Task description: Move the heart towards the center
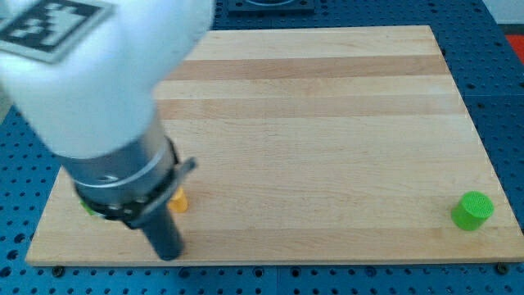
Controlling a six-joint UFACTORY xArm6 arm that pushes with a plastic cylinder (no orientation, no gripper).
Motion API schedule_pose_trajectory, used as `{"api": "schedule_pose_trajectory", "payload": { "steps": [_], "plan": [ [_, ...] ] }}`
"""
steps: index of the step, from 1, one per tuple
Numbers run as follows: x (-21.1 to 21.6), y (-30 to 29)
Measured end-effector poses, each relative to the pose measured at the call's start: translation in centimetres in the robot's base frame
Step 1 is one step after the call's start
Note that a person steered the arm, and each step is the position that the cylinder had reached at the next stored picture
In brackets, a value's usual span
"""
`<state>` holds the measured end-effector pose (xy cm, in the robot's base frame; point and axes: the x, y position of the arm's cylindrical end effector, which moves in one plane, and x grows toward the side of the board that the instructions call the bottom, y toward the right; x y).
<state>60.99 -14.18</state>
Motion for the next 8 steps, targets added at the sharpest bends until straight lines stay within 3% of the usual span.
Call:
{"api": "schedule_pose_trajectory", "payload": {
  "steps": [1,4,8],
  "plan": [
    [-1.2,-2.2],
    [-5.7,-1.4],
    [-10.3,8.8]
  ]
}}
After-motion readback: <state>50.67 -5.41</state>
